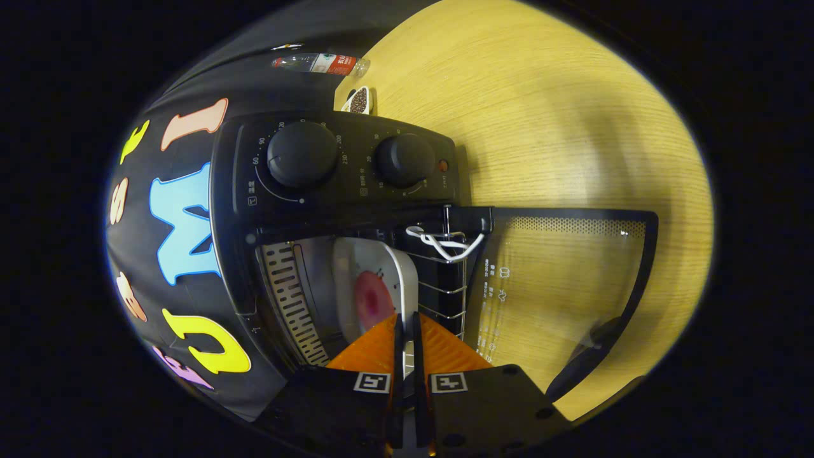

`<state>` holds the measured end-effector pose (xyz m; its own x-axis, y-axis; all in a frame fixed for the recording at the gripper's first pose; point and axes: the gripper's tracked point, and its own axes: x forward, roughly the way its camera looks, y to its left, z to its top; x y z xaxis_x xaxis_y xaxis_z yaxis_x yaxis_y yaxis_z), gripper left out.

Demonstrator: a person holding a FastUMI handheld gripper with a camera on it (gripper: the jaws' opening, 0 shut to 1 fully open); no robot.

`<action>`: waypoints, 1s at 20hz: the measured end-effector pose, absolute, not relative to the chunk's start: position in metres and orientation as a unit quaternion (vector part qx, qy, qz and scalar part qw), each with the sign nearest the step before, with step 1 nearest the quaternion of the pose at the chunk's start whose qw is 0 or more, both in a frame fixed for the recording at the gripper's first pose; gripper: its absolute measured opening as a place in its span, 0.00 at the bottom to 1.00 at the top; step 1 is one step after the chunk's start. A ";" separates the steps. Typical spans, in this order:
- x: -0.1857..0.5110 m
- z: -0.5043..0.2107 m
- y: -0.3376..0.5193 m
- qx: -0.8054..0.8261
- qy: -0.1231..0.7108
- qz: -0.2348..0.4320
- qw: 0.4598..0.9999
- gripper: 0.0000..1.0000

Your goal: Open the toaster oven, put the food inside, and close the toaster oven door.

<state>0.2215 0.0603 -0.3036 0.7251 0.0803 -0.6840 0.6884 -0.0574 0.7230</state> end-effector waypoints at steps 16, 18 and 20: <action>0.148 -0.262 0.107 0.465 0.378 -0.063 0.798 0.98; 0.133 -0.268 0.112 0.407 0.404 -0.044 0.818 0.98; 0.120 -0.271 0.113 0.346 0.425 -0.026 0.836 0.98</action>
<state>0.1205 0.1133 -0.2713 0.6375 0.2506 -0.7286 0.3374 0.7593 0.5564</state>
